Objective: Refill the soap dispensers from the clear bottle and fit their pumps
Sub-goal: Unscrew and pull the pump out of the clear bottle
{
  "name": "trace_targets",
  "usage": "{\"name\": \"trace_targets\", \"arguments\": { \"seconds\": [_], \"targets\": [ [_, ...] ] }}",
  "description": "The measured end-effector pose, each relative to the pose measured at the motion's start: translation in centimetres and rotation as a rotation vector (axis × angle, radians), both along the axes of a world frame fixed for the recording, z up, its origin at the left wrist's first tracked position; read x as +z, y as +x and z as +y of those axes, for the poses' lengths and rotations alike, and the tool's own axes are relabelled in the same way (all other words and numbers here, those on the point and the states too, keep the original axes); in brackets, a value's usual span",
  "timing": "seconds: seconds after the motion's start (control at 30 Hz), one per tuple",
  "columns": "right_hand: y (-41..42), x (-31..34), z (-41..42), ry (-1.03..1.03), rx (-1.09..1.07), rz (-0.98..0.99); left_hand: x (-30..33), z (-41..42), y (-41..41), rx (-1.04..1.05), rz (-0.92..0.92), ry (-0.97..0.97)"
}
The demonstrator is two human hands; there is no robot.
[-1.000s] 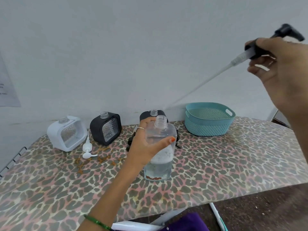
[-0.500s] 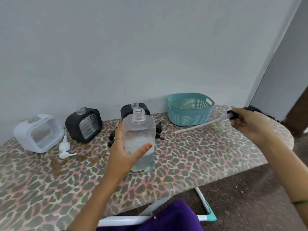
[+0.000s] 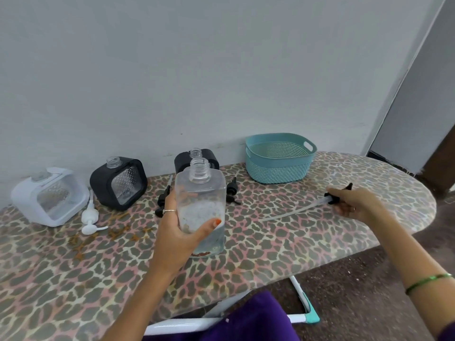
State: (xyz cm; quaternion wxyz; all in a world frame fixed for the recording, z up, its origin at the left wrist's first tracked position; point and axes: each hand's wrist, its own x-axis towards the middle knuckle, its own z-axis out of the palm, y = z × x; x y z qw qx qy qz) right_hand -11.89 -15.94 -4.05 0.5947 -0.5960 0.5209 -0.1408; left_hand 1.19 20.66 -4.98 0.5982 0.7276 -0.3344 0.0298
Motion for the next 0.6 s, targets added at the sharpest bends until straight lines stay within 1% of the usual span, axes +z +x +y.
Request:
{"name": "trace_targets", "arguments": {
  "seconds": [0.1,0.13,0.23,0.3,0.47,0.6],
  "targets": [
    [0.1,-0.5,-0.1,-0.103,0.004,0.061,0.1,0.0,0.0,-0.011,0.014,-0.012],
    [0.2,-0.7,0.0,-0.169,0.011,0.090,0.1,-0.1,0.0,-0.009,0.011,-0.014],
    [0.4,-1.1,0.4,-0.491,0.061,0.266,0.2,-0.1,-0.1,0.011,0.004,-0.005],
    [0.6,-1.2,0.8,-0.641,0.092,0.334,0.1,0.0,-0.1,0.012,0.019,-0.008],
    [1.0,-2.0,1.3,-0.799,0.109,0.435,0.4,0.1,-0.2,0.009,0.045,-0.007],
    [1.1,-2.4,1.5,-0.833,0.094,0.449,0.6,0.1,-0.3,-0.009,0.056,-0.010]
  ]
}}
